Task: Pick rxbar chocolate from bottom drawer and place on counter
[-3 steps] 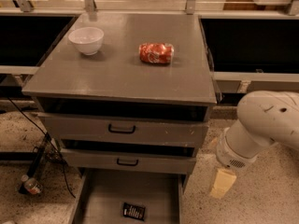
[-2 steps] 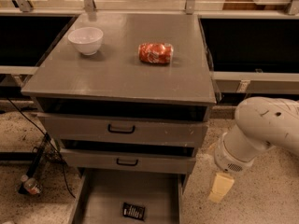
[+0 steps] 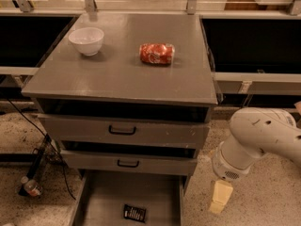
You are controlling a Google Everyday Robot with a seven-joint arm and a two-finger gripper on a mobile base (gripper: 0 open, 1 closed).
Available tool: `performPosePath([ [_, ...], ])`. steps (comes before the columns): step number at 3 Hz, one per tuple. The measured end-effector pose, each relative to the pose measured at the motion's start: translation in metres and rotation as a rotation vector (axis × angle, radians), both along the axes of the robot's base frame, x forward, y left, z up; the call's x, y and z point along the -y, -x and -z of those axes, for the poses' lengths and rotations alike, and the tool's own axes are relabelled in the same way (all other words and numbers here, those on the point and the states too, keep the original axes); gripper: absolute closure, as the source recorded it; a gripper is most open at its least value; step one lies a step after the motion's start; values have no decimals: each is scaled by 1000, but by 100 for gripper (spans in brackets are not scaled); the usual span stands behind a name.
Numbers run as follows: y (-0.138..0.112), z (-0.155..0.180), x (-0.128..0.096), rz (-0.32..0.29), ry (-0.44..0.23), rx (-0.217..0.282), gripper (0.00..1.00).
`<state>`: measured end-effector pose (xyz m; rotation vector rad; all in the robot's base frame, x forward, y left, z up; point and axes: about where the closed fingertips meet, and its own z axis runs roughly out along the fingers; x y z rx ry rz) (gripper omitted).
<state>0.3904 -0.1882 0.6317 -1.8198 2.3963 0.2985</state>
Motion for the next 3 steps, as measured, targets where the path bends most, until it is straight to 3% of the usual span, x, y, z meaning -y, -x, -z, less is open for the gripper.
performPosePath([
  [1,-4,26,1,25,-14,-37,0],
  [3,-6,73,-3,4,-112,-135,0],
])
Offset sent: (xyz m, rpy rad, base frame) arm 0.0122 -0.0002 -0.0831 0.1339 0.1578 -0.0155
